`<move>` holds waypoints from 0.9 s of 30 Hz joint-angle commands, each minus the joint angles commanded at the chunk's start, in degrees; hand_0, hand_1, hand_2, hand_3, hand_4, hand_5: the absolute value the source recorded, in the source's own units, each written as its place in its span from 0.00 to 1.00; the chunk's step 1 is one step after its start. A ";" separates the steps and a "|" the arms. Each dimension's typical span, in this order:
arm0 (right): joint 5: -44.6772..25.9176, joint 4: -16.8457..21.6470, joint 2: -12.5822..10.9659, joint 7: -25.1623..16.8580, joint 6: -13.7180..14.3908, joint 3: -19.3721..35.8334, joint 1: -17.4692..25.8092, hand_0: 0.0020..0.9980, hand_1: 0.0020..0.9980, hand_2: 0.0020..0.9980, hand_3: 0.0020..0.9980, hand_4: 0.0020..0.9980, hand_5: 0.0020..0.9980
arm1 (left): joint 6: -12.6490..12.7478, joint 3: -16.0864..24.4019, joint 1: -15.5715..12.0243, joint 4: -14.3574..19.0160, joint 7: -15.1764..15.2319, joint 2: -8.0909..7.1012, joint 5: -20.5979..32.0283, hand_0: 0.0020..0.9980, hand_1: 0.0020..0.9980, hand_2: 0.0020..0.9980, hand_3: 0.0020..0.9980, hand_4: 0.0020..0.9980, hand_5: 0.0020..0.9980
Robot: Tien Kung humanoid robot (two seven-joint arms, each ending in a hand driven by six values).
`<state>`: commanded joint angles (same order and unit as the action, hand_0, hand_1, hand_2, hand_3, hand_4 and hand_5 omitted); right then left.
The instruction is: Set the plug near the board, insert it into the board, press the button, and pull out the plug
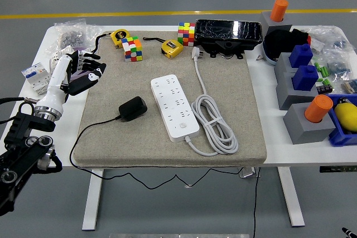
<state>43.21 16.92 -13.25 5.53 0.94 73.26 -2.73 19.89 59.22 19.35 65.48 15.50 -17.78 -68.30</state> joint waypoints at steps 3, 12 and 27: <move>-0.19 -0.02 -0.03 0.11 -0.05 -0.42 -0.01 0.53 0.63 0.62 0.55 0.89 0.41 | -0.11 -0.01 -0.23 -0.01 -0.28 -0.03 -0.21 0.52 0.51 0.52 0.55 0.73 0.28; -0.86 -0.43 -0.01 0.20 0.03 -0.80 0.63 0.53 0.63 0.62 0.55 0.89 0.41 | -0.35 0.29 -1.49 0.34 -0.73 0.37 -0.84 0.52 0.51 0.52 0.55 0.73 0.28; -0.80 -1.03 0.53 0.76 0.02 -0.77 0.77 0.53 0.63 0.62 0.55 0.89 0.41 | -0.47 0.51 -2.71 1.08 -0.83 -0.09 -1.13 0.52 0.51 0.52 0.56 0.73 0.28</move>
<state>42.41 15.89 -12.71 6.30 0.96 72.49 -1.96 19.41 59.72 16.64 66.56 14.67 -17.87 -69.42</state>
